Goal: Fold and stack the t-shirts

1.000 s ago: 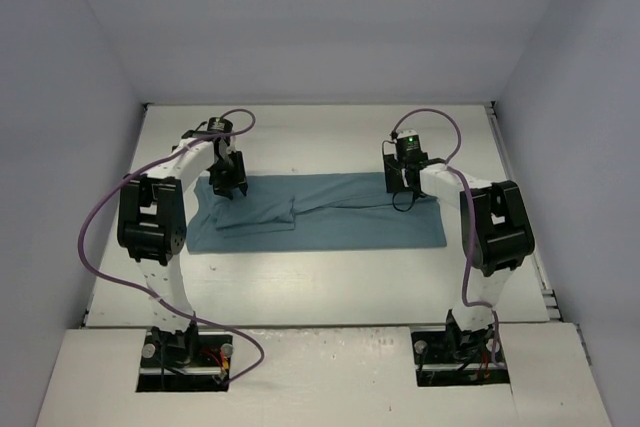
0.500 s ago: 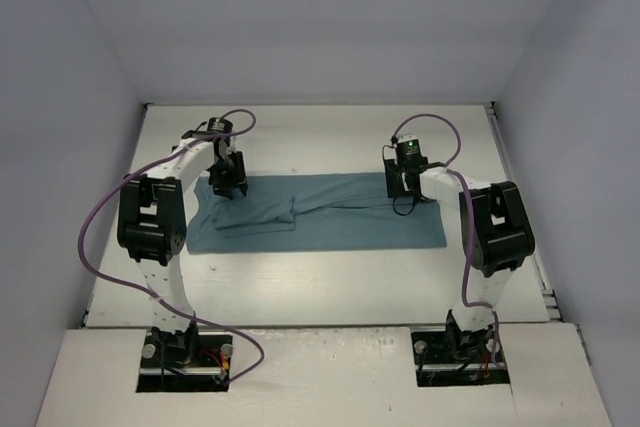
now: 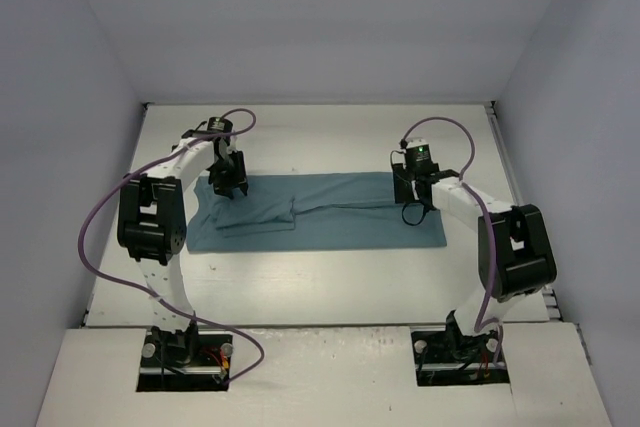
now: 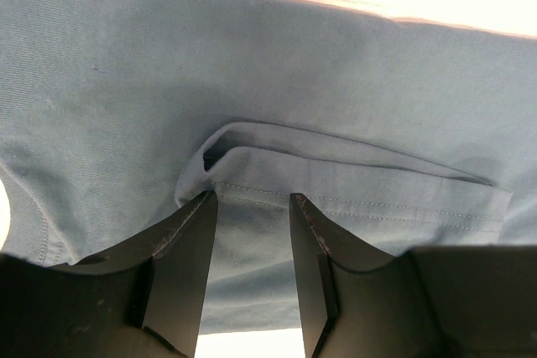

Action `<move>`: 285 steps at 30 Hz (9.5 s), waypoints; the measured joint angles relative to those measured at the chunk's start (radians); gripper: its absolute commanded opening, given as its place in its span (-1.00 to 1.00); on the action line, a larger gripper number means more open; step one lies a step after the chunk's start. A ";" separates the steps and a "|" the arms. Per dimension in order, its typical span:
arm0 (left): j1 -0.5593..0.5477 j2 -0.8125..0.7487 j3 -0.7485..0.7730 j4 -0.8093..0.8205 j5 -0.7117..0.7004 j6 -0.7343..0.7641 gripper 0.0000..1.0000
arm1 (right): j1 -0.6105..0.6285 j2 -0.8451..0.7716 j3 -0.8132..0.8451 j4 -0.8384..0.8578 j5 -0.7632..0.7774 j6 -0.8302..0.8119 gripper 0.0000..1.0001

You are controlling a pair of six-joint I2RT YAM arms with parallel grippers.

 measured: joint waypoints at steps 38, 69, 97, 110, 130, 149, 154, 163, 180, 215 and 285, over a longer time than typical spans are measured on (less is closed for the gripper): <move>0.000 -0.044 -0.008 -0.001 0.008 -0.001 -0.26 | 0.007 0.045 0.006 -0.038 -0.044 0.036 -0.18; 0.000 0.064 0.118 -0.014 -0.021 -0.010 -0.25 | 0.008 -0.003 0.005 -0.025 -0.046 0.077 -0.12; -0.053 0.742 1.195 -0.177 -0.043 0.072 -0.23 | 0.431 -0.061 -0.099 -0.046 -0.105 0.319 -0.08; -0.061 0.028 0.626 -0.084 -0.210 0.011 -0.07 | 0.413 -0.095 0.142 -0.096 -0.157 0.029 0.03; -0.023 0.316 0.444 -0.101 -0.174 -0.060 -0.07 | 0.333 0.012 -0.002 -0.126 -0.206 -0.064 0.06; 0.002 0.782 1.217 -0.137 -0.103 0.089 0.01 | 0.742 0.187 0.142 -0.050 -0.218 0.177 0.07; -0.009 0.768 1.174 -0.043 -0.086 0.127 0.08 | 0.804 0.237 0.209 -0.048 -0.229 0.210 0.07; -0.004 0.350 0.822 0.005 -0.119 0.163 0.29 | 0.736 0.234 0.379 -0.170 -0.189 0.117 0.09; 0.203 -0.570 -0.103 -0.023 -0.089 0.016 0.31 | 0.412 0.831 1.435 -0.164 -0.300 -0.318 0.22; 0.196 -0.632 -0.286 -0.119 -0.005 0.040 0.31 | 0.341 0.899 1.039 0.232 0.175 -0.025 0.22; -0.456 -0.738 -0.941 0.191 0.071 -0.630 -0.51 | 0.586 -0.405 -0.494 0.102 -0.280 0.632 0.13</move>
